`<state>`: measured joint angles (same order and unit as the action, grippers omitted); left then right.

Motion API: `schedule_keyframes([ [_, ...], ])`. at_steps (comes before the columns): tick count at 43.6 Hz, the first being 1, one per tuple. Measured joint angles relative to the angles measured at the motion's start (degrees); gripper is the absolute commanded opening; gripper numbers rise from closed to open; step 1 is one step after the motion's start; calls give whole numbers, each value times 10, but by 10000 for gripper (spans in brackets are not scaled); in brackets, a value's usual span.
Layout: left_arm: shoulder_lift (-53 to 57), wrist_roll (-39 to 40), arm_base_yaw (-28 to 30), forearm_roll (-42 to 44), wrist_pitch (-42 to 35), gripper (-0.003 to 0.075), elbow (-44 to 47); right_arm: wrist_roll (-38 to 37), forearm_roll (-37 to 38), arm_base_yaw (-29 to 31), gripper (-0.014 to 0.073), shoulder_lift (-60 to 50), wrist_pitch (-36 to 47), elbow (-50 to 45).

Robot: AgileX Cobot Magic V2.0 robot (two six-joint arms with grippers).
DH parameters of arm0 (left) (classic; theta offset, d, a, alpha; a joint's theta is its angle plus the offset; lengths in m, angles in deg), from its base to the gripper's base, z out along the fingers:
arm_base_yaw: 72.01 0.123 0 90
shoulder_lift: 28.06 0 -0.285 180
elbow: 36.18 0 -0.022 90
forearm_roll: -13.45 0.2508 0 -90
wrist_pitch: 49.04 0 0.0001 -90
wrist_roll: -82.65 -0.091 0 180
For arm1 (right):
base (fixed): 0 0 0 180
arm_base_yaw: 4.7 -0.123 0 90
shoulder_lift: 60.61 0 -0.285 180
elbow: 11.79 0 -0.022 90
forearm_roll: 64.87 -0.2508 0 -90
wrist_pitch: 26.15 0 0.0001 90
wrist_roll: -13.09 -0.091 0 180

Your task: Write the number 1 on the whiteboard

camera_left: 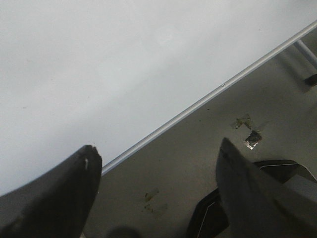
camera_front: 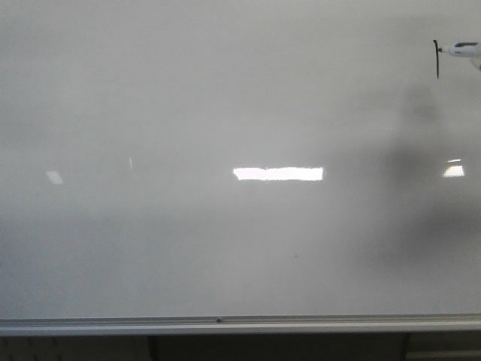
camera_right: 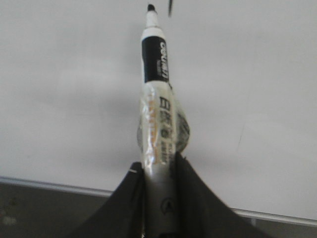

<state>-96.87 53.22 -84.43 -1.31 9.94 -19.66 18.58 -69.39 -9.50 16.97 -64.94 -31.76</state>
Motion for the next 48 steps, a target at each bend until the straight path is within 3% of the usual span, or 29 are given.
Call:
schedule_keyframes([
  [8,0,-121,-66,-75,0,480,-16,141,-14,-72,13,-8,-190,76],
  [13,-12,-173,-130,-93,0,480,-33,253,-60,-115,13,-8,-282,99],
  [24,-92,-211,-258,-98,0,480,-92,455,-203,-163,13,-8,-321,102],
  [30,-149,-213,-297,-98,0,480,-128,489,-244,-165,13,-9,-321,102],
  [42,-235,-213,-334,-97,0,479,-192,499,-246,-165,13,-9,-322,104],
  [48,-252,-213,-344,-93,0,360,-206,499,-246,-165,13,-9,-322,104],
])
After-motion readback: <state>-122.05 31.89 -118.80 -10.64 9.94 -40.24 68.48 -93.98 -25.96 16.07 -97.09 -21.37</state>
